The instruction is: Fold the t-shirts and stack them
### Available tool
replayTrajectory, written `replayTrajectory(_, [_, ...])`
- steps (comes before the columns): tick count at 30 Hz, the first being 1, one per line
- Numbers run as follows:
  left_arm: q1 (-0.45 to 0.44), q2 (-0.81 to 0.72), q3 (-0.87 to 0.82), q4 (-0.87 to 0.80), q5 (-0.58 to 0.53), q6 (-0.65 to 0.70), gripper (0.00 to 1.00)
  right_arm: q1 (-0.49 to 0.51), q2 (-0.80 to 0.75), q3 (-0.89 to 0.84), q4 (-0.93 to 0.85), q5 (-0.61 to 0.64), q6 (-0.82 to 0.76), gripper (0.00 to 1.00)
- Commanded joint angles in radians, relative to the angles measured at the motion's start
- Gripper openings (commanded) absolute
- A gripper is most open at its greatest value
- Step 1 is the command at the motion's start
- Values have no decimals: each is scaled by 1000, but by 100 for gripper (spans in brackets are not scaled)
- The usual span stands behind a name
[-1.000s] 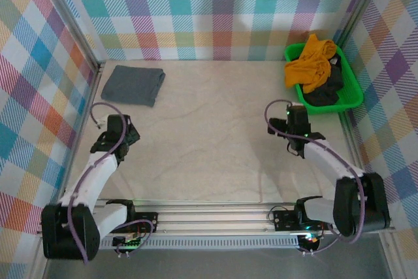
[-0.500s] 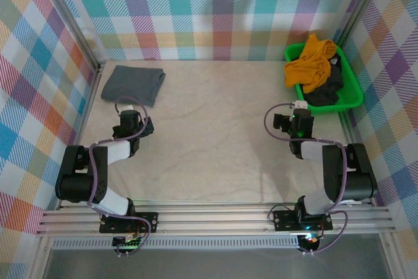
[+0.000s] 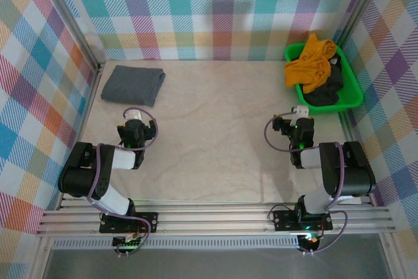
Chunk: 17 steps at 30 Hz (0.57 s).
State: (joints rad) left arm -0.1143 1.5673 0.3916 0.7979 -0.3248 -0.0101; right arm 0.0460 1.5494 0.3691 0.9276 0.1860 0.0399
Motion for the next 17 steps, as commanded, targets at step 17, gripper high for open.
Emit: replayTrajectory(17, [6, -1, 11, 46, 20, 0, 100, -17, -10, 28, -63, -89, -12, 100])
